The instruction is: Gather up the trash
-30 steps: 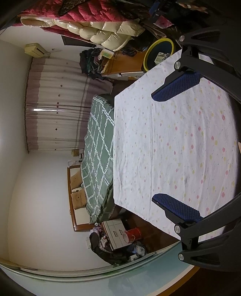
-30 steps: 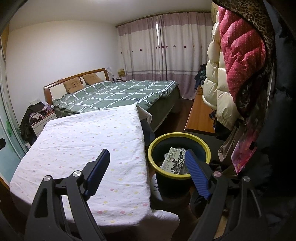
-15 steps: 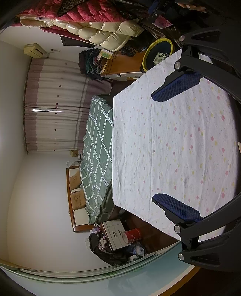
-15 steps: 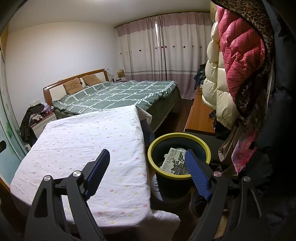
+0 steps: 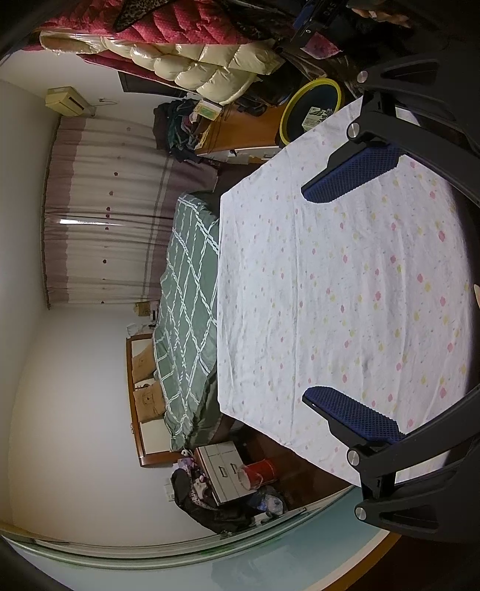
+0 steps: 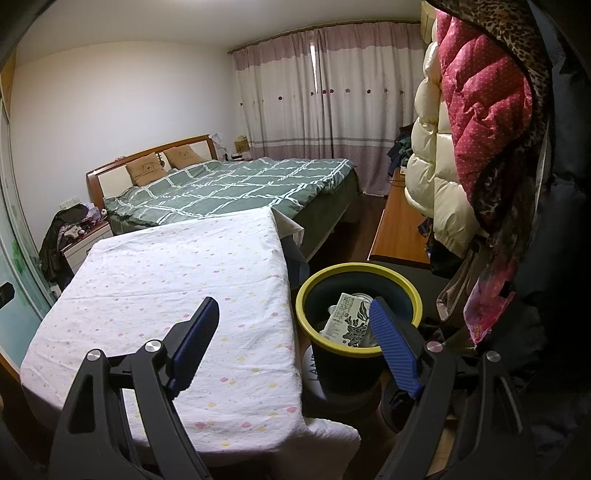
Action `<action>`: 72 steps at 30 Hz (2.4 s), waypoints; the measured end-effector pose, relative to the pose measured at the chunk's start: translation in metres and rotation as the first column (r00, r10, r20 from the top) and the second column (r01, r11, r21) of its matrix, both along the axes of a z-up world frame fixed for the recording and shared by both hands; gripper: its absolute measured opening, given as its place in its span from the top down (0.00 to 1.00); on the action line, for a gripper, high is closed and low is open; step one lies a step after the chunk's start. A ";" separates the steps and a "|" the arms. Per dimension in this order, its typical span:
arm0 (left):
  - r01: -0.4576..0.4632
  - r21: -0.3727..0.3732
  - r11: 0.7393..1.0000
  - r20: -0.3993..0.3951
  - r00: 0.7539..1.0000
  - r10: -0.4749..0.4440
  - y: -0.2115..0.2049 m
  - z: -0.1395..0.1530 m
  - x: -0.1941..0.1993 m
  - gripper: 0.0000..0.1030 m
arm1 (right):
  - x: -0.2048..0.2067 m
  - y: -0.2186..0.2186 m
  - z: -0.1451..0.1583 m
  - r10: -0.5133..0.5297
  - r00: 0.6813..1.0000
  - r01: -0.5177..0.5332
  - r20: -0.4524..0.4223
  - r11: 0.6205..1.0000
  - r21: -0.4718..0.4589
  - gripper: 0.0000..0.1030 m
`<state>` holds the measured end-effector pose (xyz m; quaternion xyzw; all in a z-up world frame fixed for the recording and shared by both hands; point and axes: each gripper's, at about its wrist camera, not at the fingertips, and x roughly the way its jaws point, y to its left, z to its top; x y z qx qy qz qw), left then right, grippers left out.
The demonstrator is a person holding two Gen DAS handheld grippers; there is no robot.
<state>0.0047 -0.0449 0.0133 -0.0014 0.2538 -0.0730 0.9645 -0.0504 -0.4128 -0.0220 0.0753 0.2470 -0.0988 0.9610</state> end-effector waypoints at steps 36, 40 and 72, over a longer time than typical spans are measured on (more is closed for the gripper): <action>0.005 0.006 1.000 -0.026 1.000 -0.005 -0.003 -0.010 0.007 0.05 | 0.004 0.001 -0.006 0.002 1.000 -0.002 -0.017 1.000 0.003 0.23; 0.004 0.009 1.000 -0.027 1.000 -0.003 -0.002 -0.010 0.008 0.05 | 0.005 0.001 -0.006 0.002 1.000 -0.002 -0.017 1.000 0.003 0.23; 0.006 -0.057 0.998 -0.142 0.990 -0.014 0.015 -0.038 0.073 0.05 | 0.048 0.016 -0.016 0.068 0.996 -0.069 -0.063 0.998 -0.003 0.18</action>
